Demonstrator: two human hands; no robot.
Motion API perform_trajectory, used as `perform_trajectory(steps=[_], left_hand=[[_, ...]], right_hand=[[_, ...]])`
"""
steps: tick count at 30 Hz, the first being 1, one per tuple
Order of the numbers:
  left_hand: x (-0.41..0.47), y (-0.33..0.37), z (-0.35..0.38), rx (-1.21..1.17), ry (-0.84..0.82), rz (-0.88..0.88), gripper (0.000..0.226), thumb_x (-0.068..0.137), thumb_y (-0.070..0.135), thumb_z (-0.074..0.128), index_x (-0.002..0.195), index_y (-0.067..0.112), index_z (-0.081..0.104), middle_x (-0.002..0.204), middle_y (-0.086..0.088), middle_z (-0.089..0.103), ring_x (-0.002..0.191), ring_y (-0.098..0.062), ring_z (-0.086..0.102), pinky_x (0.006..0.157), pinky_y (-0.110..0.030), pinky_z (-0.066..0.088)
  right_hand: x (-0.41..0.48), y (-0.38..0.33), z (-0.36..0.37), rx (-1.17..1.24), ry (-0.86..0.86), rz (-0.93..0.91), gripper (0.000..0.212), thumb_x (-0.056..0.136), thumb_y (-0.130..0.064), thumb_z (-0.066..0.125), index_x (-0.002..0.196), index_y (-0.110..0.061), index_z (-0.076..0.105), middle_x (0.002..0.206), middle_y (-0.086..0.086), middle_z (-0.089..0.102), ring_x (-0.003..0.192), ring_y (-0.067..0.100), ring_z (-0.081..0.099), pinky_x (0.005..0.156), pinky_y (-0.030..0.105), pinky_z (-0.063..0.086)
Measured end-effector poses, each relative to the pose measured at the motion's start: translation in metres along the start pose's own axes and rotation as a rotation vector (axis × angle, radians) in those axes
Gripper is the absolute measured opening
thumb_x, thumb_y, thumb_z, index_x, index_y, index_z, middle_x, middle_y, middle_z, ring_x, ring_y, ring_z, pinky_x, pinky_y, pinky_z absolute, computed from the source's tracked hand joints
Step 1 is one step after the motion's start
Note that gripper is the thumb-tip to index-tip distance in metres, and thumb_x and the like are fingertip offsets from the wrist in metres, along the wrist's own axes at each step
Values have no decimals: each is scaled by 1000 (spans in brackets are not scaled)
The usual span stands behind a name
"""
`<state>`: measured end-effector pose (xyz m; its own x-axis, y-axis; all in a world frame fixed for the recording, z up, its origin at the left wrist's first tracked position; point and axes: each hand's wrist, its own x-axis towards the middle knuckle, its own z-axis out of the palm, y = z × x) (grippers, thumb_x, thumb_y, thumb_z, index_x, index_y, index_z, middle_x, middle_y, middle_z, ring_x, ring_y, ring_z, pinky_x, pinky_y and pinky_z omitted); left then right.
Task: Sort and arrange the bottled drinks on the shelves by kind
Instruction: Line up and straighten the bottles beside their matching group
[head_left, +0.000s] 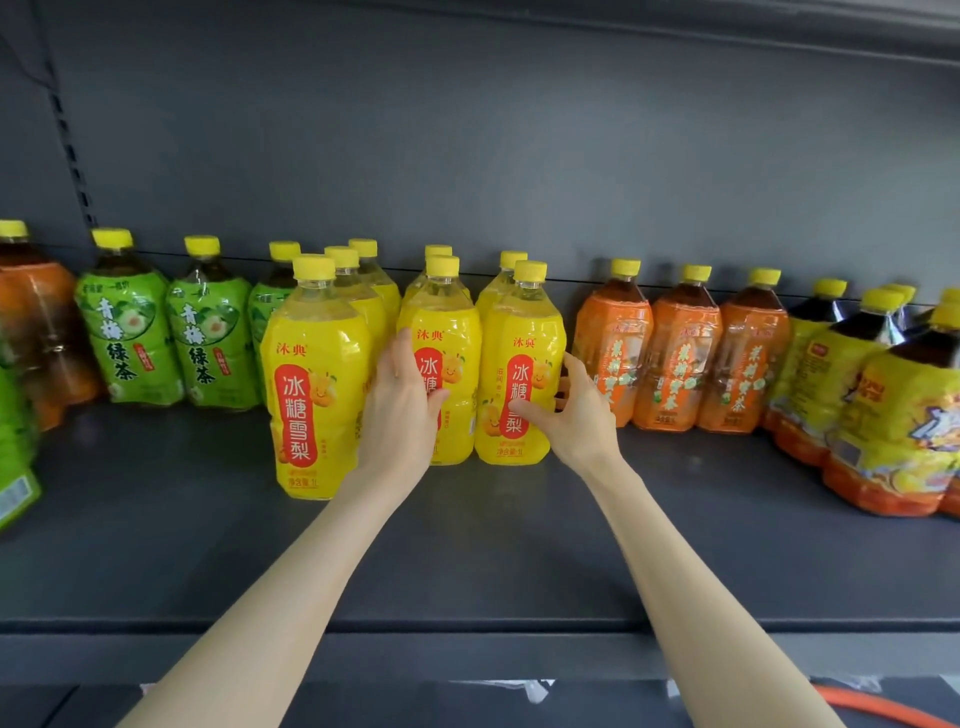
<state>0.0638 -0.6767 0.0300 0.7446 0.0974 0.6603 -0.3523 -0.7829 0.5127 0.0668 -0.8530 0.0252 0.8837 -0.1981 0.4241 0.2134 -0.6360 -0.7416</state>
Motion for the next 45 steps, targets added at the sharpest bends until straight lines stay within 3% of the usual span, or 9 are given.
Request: perform_trajectory(steps=[14,18,29,34,38,41,45], left_hand=[[10,-6,12,76,-4,-13,74,90,19,59,148,6,16,149,-18,27,130,-33,42,100,-42,42],[9,-8,15,114,19,32,72,88,16,62,145,1,21,145,-21,31,123,-34,49,94,-38,48],[10,-10,15,227,-14,54,69,90,18,61,144,-1,24,144,-24,36,125,-37,48,95,-41,47],[8,-6,13,255,-67,35,72,90,17,59,146,-2,16,147,-24,30,121,-36,51,95,-40,50],[3,-2,7,289,-131,33,78,93,19,54,148,3,2,155,-21,12,121,-33,53,98,-38,45],[-9,2,-7,284,-190,64,63,96,23,48,148,6,16,156,-17,11,125,-32,50,101,-37,41],[-32,10,-38,245,-240,163,43,96,30,47,136,13,46,140,-6,48,117,-23,56,91,-31,48]], right_hand=[[7,-1,8,-18,44,11,85,77,-43,75,146,-18,32,136,5,56,118,25,58,96,46,51],[6,1,10,5,60,1,83,76,-44,76,145,-20,36,134,4,58,116,24,60,93,46,54],[7,5,13,-2,66,-21,81,77,-46,74,145,-22,36,131,2,59,113,23,61,90,48,55],[4,2,13,-63,47,-18,84,80,-47,70,148,-21,29,134,4,56,116,25,59,92,46,54],[-3,-4,9,-168,-16,8,91,85,-48,64,153,-20,11,138,6,53,118,26,58,91,44,54],[-16,-9,2,-293,-69,6,86,90,-38,63,153,-17,7,135,9,54,115,28,59,90,45,54],[-43,-18,-11,-336,-43,-98,52,93,-32,59,140,-17,43,129,6,58,105,25,61,82,37,54]])
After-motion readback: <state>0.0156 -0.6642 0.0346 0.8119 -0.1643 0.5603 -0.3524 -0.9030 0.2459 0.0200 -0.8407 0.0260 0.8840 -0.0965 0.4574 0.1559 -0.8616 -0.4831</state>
